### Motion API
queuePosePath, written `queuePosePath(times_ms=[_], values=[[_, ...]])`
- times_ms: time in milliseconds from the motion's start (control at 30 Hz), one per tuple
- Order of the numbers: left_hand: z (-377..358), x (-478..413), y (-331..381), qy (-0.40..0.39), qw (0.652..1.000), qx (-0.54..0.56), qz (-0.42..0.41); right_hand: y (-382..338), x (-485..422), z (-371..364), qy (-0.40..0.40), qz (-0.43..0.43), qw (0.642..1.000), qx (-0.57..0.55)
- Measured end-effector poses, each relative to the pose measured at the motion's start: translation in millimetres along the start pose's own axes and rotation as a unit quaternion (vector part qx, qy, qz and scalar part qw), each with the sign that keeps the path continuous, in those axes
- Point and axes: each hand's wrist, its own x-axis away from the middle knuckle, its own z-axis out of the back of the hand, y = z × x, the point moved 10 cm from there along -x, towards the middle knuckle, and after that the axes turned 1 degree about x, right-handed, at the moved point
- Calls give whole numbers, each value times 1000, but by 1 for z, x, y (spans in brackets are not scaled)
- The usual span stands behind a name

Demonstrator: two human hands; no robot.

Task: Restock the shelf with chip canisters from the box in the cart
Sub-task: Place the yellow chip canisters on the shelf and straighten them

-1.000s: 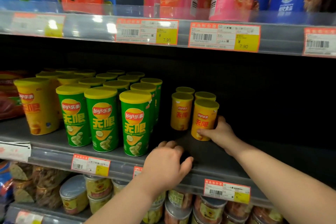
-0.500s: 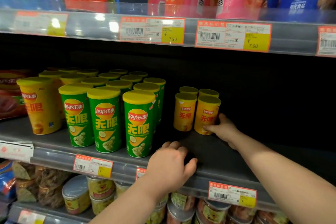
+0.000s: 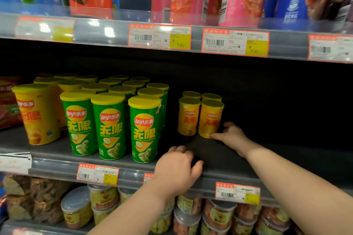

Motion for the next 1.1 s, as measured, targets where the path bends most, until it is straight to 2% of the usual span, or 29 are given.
queuePosePath(times_ms=[167,300,367,567,733,833,900,967,1100], values=[[-4,3,-1,-59,998,3,2,-11,28,4,-15,53,984,169],[6,8,4,-50,999,6,-16,-26,62,2,-19,91,939,330],[14,13,8,-35,999,-5,-27,-33,82,2,-8,124,923,365],[37,42,21,11,995,35,-88,-43,136,-1,22,155,913,377],[39,68,26,6,995,16,-102,-39,175,-15,14,164,901,400],[29,89,26,-23,994,14,-110,-32,195,-30,21,185,898,400],[18,104,24,-69,993,-1,-99,-25,208,-42,18,198,896,398],[9,120,17,-102,991,-37,-80,-17,218,-56,1,204,894,400],[-2,154,10,-140,988,-40,-41,1,238,-85,-40,206,888,410]])
